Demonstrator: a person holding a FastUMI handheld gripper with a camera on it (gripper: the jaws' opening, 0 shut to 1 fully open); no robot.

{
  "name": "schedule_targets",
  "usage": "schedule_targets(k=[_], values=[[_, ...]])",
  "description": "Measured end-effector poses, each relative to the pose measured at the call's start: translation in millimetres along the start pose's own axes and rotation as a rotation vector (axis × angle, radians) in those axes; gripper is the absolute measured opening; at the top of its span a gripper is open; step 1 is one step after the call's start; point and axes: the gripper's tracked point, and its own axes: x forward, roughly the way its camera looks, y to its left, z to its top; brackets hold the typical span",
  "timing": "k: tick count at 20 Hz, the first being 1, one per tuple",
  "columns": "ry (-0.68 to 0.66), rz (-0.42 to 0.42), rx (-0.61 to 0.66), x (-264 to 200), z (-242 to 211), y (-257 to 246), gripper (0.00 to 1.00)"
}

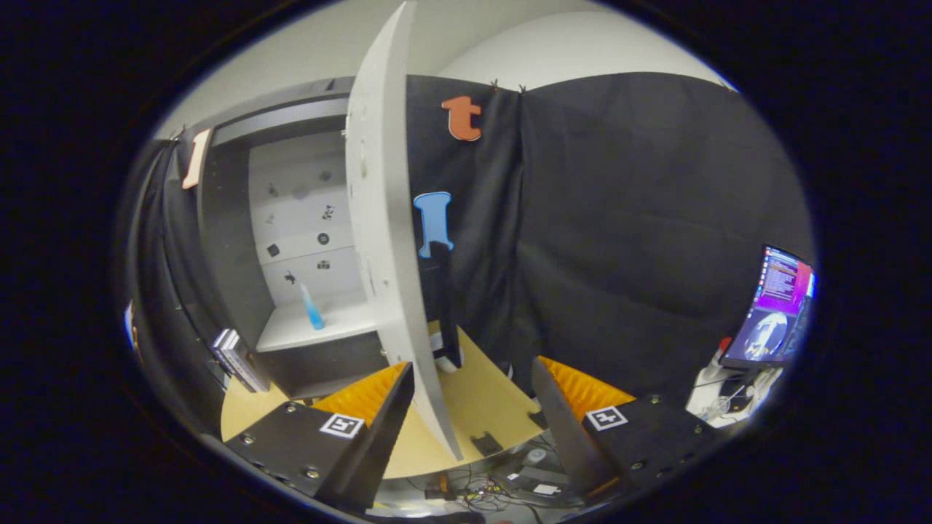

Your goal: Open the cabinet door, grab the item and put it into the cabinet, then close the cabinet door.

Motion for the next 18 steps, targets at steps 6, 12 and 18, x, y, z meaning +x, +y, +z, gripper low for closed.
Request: schedule_targets(k=[6, 12, 18], values=[[-0.085, -0.054, -0.010, 35, 29, -6, 0.95], [-0.092, 0.005, -0.049, 39, 33, 3, 0.94], [-0.072, 0.144, -0.069, 22, 27, 40, 0.94]])
